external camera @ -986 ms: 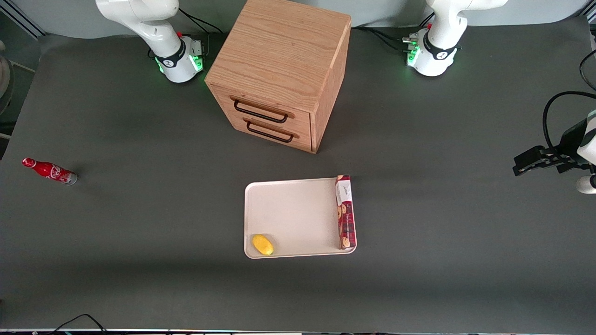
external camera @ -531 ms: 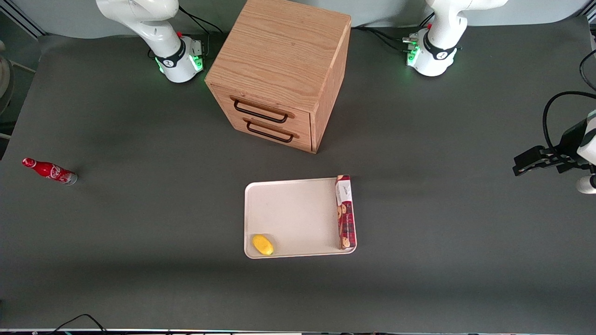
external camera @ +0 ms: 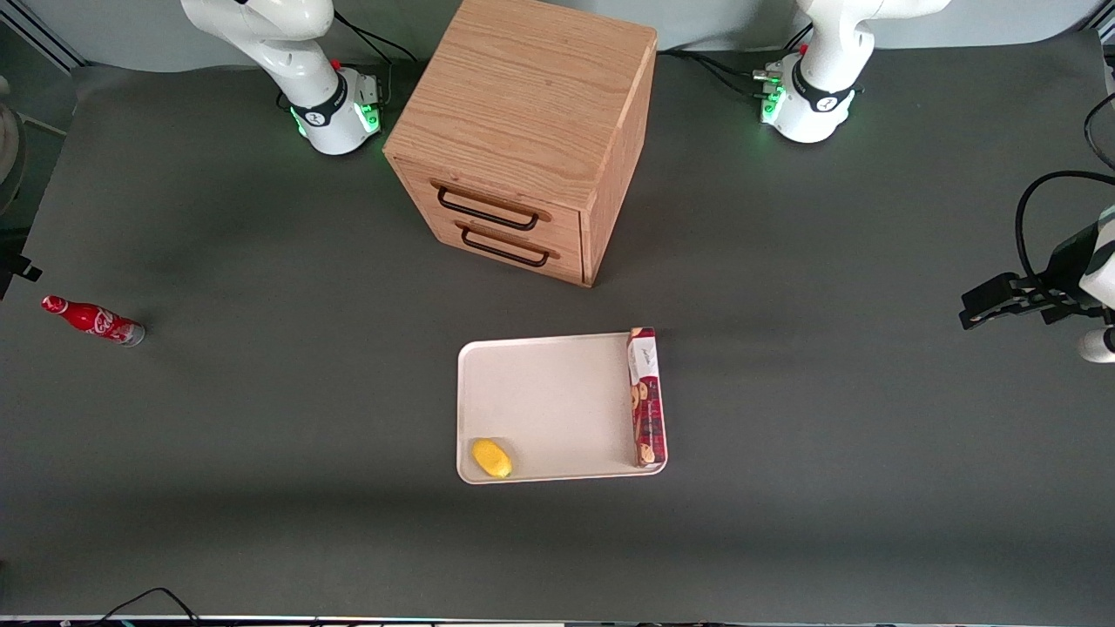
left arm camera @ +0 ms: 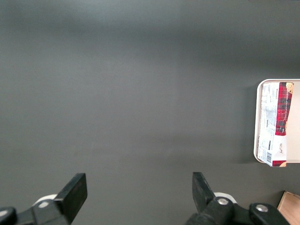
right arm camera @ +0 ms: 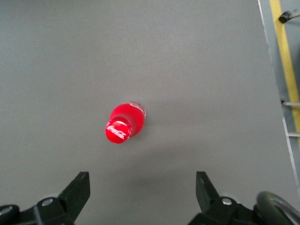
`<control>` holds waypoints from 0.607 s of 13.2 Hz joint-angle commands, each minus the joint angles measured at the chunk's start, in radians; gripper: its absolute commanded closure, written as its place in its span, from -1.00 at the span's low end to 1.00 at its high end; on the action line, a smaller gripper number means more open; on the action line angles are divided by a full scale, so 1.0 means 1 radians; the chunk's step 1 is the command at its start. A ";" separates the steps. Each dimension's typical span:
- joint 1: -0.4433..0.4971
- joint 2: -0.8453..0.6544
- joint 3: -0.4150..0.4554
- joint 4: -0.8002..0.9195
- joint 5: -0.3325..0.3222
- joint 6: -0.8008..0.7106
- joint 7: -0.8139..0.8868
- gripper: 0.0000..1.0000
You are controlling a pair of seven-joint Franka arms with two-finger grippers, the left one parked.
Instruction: Place coke bottle on tray
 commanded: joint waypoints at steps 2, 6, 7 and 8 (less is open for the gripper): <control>-0.009 -0.022 -0.006 -0.087 0.059 0.078 -0.051 -1.00; -0.001 0.042 -0.008 -0.032 0.059 0.081 -0.051 -1.00; 0.000 0.066 -0.006 -0.003 0.059 0.081 -0.060 -1.00; 0.000 0.096 -0.006 0.017 0.067 0.081 -0.068 -1.00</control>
